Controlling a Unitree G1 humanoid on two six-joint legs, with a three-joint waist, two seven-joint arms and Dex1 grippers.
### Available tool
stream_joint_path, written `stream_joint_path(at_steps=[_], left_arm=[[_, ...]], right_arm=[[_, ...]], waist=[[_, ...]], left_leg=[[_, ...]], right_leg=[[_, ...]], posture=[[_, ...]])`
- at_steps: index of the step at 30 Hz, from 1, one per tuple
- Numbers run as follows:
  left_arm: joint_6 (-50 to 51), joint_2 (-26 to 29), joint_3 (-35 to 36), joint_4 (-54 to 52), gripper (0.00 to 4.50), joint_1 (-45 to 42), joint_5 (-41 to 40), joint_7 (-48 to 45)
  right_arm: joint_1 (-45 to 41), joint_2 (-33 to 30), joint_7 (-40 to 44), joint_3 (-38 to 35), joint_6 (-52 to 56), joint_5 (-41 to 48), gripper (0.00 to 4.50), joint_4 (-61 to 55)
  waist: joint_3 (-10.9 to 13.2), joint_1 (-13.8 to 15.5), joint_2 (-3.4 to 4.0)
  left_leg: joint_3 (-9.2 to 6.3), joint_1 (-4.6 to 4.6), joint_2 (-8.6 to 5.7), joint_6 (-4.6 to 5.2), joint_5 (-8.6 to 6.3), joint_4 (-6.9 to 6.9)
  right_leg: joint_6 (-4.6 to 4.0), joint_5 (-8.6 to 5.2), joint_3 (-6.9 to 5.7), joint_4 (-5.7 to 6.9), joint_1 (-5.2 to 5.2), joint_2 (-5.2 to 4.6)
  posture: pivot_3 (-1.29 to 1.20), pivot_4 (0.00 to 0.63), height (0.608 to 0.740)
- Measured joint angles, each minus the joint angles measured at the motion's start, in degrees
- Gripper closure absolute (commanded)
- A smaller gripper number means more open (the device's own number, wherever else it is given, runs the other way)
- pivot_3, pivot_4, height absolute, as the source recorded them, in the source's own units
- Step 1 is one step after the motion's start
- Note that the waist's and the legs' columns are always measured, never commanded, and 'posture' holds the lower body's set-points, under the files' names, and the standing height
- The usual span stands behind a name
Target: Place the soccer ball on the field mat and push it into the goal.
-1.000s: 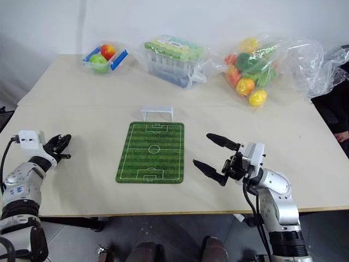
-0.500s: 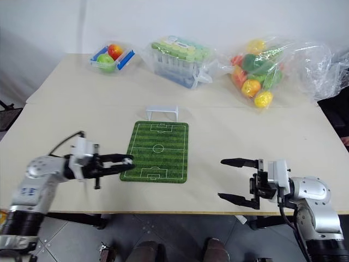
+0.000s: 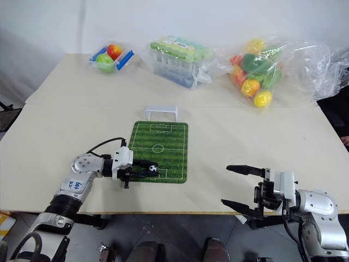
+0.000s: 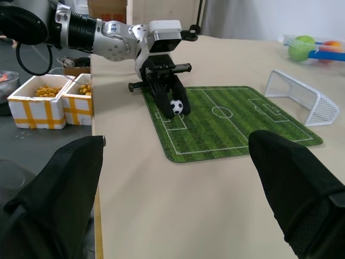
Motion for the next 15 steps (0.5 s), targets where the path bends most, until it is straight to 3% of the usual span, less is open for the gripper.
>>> stream_joint_path(at_steps=[15], left_arm=[[-0.2, -0.8, 0.0, 0.1, 3.65, -0.1, -0.1, -2.0]], right_arm=[[1.3, 1.8, -0.7, 0.1, -0.3, -0.2, 0.0, 0.0]], waist=[[0.0, 0.0, 0.0]], left_leg=[[0.0, 0.0, 0.0, 0.01, 0.0, 0.0]], right_leg=[[0.0, 0.0, 0.0, 0.0, 0.01, 0.0]], posture=[[0.0, 0.15, 0.74]])
